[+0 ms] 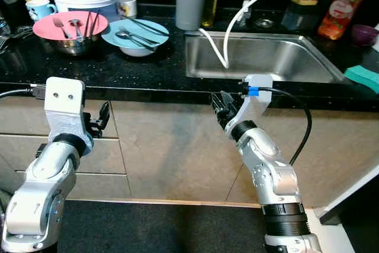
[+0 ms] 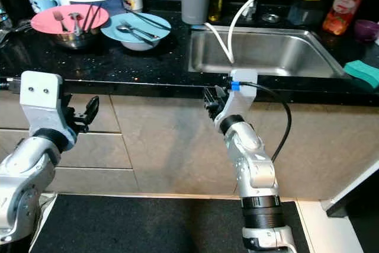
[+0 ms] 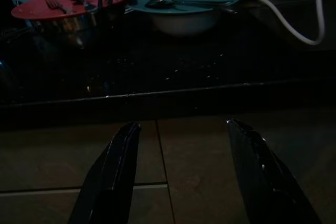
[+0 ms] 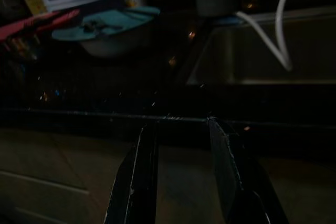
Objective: Kitchen organization
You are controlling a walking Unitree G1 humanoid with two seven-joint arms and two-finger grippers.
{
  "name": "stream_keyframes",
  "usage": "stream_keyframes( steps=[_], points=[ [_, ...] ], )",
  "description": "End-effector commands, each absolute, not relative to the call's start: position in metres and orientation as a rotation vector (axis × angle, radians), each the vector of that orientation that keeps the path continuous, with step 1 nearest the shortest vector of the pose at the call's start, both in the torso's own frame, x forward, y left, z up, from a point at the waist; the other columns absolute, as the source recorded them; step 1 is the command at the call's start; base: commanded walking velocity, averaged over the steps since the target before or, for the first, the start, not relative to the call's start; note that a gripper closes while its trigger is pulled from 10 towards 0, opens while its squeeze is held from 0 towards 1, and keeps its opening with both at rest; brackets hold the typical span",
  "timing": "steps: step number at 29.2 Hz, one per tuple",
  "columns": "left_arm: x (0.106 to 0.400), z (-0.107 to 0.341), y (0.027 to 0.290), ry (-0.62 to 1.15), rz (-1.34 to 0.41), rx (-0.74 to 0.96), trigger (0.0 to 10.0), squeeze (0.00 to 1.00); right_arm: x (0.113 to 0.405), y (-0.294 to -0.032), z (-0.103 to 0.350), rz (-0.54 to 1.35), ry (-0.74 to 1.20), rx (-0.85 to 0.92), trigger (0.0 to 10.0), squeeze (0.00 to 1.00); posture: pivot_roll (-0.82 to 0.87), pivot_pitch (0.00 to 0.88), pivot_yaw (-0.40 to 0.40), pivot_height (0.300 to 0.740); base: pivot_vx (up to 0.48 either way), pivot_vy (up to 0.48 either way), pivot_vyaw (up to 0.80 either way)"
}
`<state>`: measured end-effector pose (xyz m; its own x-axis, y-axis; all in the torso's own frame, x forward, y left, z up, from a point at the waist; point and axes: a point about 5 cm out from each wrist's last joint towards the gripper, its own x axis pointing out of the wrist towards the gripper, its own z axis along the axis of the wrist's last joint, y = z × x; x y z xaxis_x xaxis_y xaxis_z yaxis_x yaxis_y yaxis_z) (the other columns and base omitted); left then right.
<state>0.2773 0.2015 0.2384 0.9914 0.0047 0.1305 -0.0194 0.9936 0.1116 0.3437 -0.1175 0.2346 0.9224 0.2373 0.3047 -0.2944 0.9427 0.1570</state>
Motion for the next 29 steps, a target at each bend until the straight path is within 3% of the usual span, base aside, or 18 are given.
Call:
stream_keyframes(
  steps=[1,8,15,20,29],
  points=[
    [0.276,0.242,0.204,-0.150,0.030,0.125,10.0,0.00,0.344,-0.117,0.242,0.273,-0.319,0.216,10.0,0.00,0.06,0.097,-0.007,0.740,0.000,0.000,0.00],
    [0.277,0.242,0.204,-0.162,0.046,0.108,10.0,0.00,0.346,-0.116,0.247,0.268,-0.336,0.194,10.0,0.00,0.06,0.098,-0.009,0.740,0.000,0.000,0.00],
    [0.278,0.240,0.194,-0.173,-0.008,0.069,10.0,0.00,0.349,-0.131,0.247,0.099,-0.374,0.099,10.0,0.00,0.05,0.096,-0.004,0.740,0.000,0.000,0.00],
    [0.276,0.250,0.181,-0.367,-0.118,0.184,10.0,0.00,0.347,-0.129,0.235,0.113,-0.369,0.039,10.0,0.00,0.06,0.095,-0.007,0.740,0.000,0.000,0.00],
    [0.282,0.207,0.179,-0.229,-0.120,0.132,10.0,0.00,0.342,-0.126,0.209,0.115,-0.325,0.070,10.0,0.00,0.04,0.088,0.001,0.740,0.000,0.000,0.00]
  ],
)
